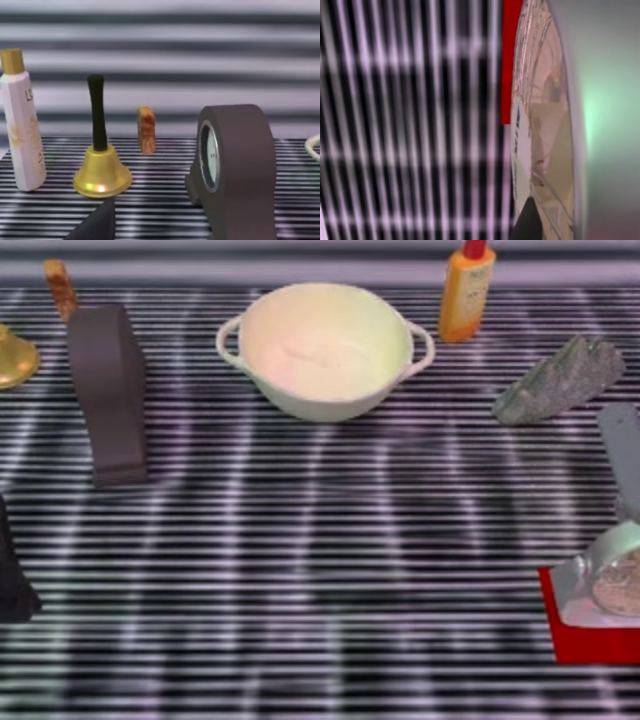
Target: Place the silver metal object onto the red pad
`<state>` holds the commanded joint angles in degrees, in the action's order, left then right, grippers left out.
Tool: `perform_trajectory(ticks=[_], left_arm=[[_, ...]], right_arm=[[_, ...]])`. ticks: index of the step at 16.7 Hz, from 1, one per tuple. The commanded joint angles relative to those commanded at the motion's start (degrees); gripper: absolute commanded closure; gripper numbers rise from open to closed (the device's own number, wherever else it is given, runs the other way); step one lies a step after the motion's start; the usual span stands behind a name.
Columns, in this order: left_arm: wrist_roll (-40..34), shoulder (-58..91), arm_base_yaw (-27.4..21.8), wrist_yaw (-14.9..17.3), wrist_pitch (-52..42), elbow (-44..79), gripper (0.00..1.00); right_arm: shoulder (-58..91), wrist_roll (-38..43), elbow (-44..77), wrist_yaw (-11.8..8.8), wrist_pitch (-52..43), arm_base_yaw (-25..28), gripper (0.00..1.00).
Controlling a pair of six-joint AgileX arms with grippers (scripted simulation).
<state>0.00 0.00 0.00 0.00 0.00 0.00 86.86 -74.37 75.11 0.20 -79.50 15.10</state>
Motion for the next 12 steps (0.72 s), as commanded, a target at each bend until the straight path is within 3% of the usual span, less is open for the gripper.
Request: perform_trajectory(ticks=[9, 12], left_arm=[[0.0, 0.0, 0.0, 0.0, 0.0, 0.0, 0.00], [0.0, 0.0, 0.0, 0.0, 0.0, 0.0, 0.00]], right_arm=[[0.7, -0.2, -7.0, 0.0, 7.8, -0.3, 1.00], [0.7, -0.2, -7.0, 0.0, 7.8, -0.3, 0.77]])
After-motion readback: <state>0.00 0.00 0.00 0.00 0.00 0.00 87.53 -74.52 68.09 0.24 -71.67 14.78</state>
